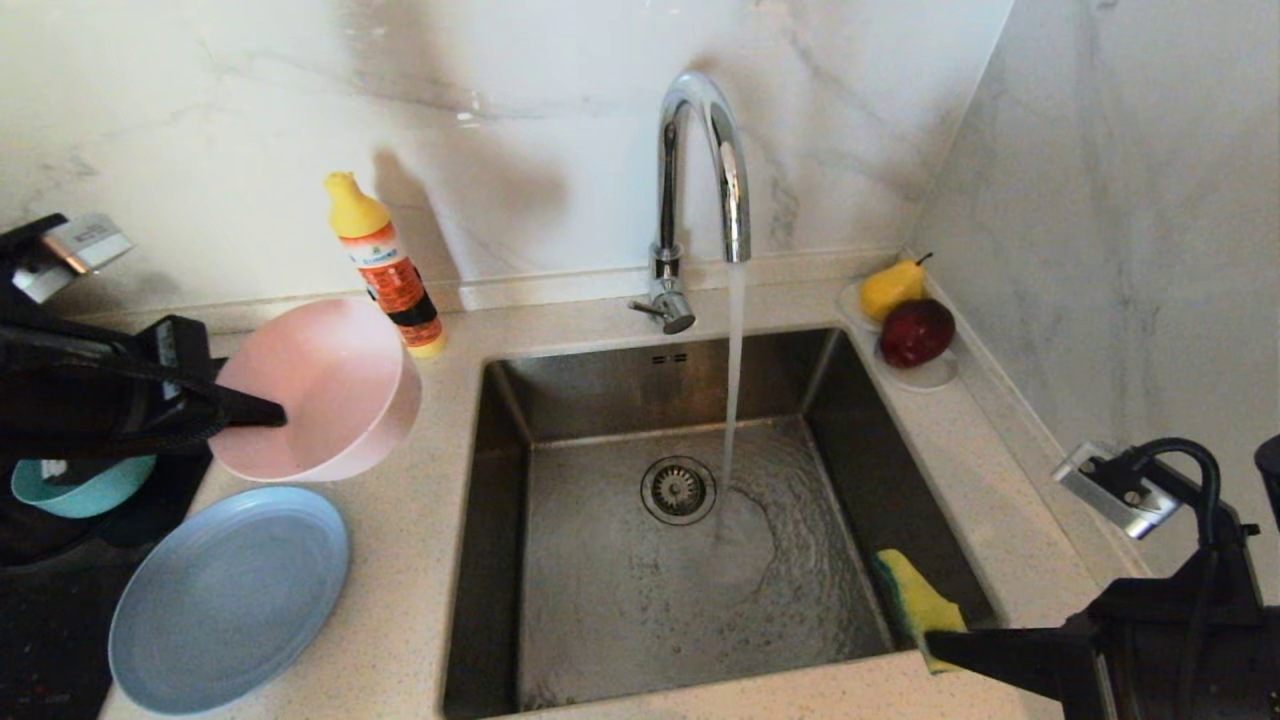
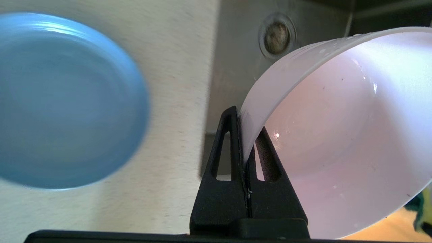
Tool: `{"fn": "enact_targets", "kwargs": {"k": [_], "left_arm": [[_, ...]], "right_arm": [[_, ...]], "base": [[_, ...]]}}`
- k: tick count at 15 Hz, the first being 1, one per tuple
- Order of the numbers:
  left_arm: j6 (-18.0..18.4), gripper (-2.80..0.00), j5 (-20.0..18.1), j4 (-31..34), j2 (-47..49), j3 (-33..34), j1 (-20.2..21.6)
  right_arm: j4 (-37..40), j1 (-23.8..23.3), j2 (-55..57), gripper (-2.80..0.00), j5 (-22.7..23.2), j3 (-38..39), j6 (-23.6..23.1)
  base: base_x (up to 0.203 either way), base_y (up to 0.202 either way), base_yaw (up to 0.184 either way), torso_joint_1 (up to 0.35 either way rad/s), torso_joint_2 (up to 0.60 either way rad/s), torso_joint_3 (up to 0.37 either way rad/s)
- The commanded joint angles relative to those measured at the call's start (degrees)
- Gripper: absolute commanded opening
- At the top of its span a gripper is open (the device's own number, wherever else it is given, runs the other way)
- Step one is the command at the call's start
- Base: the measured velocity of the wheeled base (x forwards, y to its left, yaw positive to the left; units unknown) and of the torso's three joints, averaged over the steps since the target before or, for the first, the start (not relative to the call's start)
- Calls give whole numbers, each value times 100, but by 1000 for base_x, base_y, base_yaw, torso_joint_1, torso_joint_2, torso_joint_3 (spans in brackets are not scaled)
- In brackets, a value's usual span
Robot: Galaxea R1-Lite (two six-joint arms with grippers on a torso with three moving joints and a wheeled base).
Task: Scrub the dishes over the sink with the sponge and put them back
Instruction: Wash the bowl
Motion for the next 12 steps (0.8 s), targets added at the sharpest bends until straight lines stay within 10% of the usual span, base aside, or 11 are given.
{"fn": "enact_targets", "kwargs": {"k": [1,12], "left_arm": [[-128,-280,236,-80,435,-34,-607],[-1515,-280,1368,-1098,2637,-598,-2617]], "right_arm": [[-4,11,125,-280,8,-9,10],[-49,-16,185,-280,-10,61,27]], "base": [[0,0,0,0,0,0],[0,0,0,0,0,0]]}}
